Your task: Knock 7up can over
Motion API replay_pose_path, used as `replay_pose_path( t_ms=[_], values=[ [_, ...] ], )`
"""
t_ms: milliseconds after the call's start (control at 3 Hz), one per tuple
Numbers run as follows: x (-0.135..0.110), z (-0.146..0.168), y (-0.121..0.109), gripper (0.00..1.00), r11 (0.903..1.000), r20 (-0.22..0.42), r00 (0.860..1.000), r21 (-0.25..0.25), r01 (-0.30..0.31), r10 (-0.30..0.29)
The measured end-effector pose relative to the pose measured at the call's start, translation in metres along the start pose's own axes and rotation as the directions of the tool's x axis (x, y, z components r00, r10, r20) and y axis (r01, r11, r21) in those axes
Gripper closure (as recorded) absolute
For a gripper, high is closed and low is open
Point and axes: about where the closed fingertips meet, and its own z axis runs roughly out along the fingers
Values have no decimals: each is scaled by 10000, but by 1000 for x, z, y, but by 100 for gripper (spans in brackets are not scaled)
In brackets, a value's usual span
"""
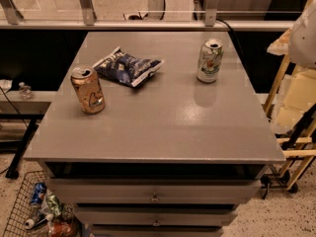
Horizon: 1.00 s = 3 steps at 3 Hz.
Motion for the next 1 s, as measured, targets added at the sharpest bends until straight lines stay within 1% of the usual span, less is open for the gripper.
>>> replay_pose_path(
  t_ms=[333,667,1000],
  values=[
    [-1,-1,-2,0,9999,100,9999,104,-47,46],
    [4,11,-12,0,9977,890,9943,297,-613,585],
    [16,56,-27,0,9816,2501,9507,67,-1909,1832]
  ],
)
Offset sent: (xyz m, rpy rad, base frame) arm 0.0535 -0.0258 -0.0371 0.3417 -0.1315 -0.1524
